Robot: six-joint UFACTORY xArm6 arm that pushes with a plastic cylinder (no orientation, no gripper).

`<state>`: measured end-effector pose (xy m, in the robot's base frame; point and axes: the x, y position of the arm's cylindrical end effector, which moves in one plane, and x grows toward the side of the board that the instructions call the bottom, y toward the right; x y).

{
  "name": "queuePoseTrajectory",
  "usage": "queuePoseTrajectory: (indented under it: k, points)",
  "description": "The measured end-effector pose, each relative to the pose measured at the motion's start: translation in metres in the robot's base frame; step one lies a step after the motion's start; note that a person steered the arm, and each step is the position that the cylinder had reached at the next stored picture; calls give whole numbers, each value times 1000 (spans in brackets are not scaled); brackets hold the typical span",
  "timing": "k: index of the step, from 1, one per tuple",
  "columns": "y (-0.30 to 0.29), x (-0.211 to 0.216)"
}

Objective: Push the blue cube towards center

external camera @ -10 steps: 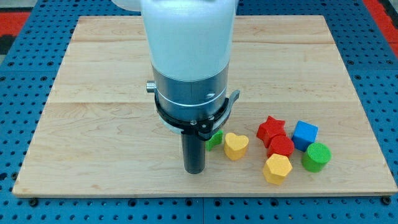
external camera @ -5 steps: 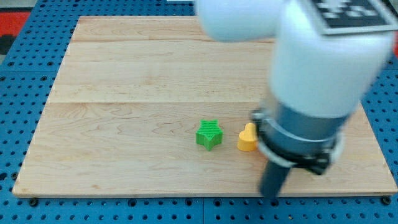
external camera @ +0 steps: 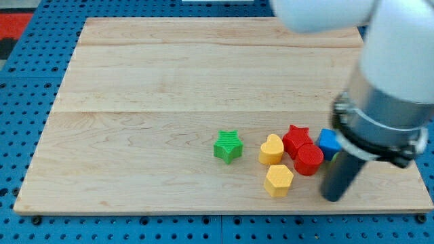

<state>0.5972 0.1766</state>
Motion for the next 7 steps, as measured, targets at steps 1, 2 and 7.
queuePoseTrajectory:
  k: [1, 2, 7]
  points:
    - [39, -2]
    - [27, -18]
    - [-33, -140]
